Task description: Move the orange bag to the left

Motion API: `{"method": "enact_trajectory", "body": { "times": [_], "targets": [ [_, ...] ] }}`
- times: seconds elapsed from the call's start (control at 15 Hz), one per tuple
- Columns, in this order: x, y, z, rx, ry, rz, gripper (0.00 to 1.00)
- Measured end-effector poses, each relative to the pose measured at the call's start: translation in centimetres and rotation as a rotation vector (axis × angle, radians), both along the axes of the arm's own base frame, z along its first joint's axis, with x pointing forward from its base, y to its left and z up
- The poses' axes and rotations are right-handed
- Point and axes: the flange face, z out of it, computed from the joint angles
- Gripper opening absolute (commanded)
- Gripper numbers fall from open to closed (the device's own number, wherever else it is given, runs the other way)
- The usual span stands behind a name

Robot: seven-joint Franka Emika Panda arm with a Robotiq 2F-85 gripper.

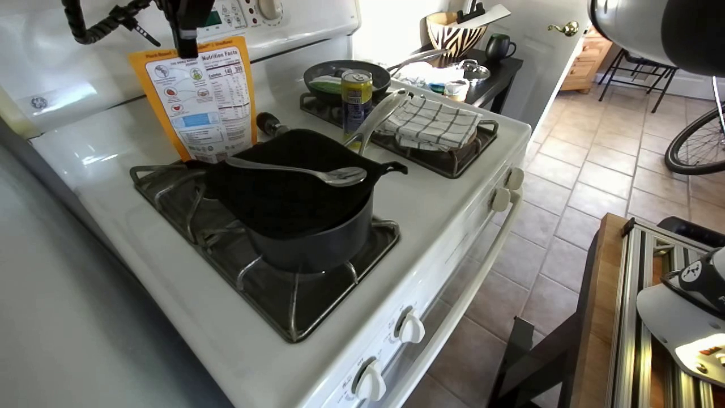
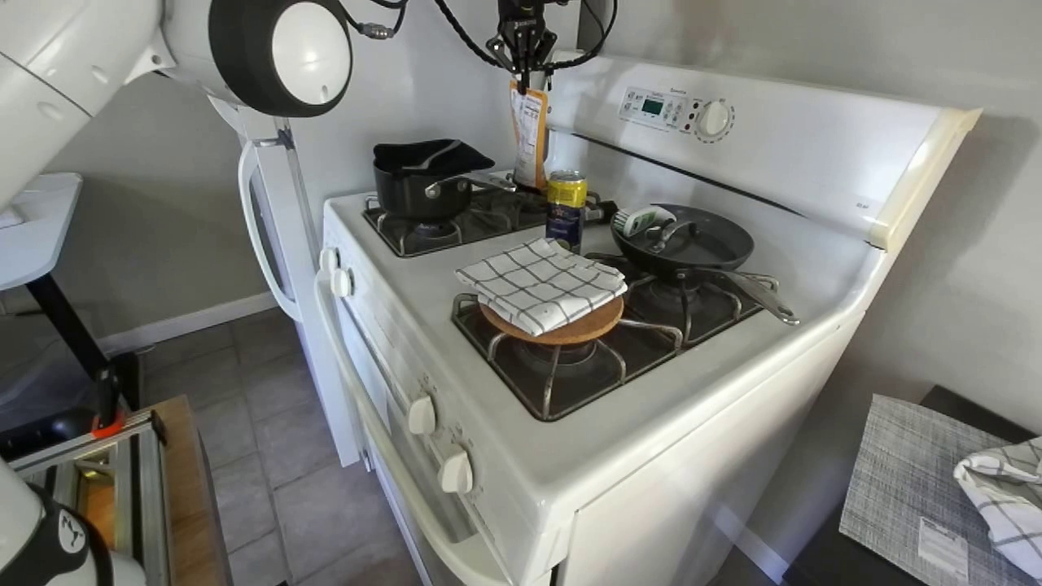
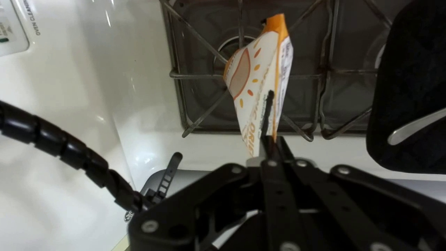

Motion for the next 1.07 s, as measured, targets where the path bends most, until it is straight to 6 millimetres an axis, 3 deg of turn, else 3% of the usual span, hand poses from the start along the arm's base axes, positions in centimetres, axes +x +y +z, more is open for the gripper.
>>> {"method": "enact_trajectory", "body": {
  "times": [0.33, 0.53, 0.67, 0.87, 1.07],
  "targets": [
    [0.0, 0.2, -0.3, -0.003, 0.001, 0.025, 0.63],
    [-0.2, -0.2, 1.2, 0.016, -0.014, 0.024, 0.87],
    [-0.8, -0.8, 3.9, 0.06, -0.037, 0.026, 0.99],
    [-2.5, -2.1, 9.3, 0.155, -0.073, 0.038, 1.0],
    [-3.9, -5.1, 14.8, 0.236, -0.126, -0.005, 1.0]
  ]
}}
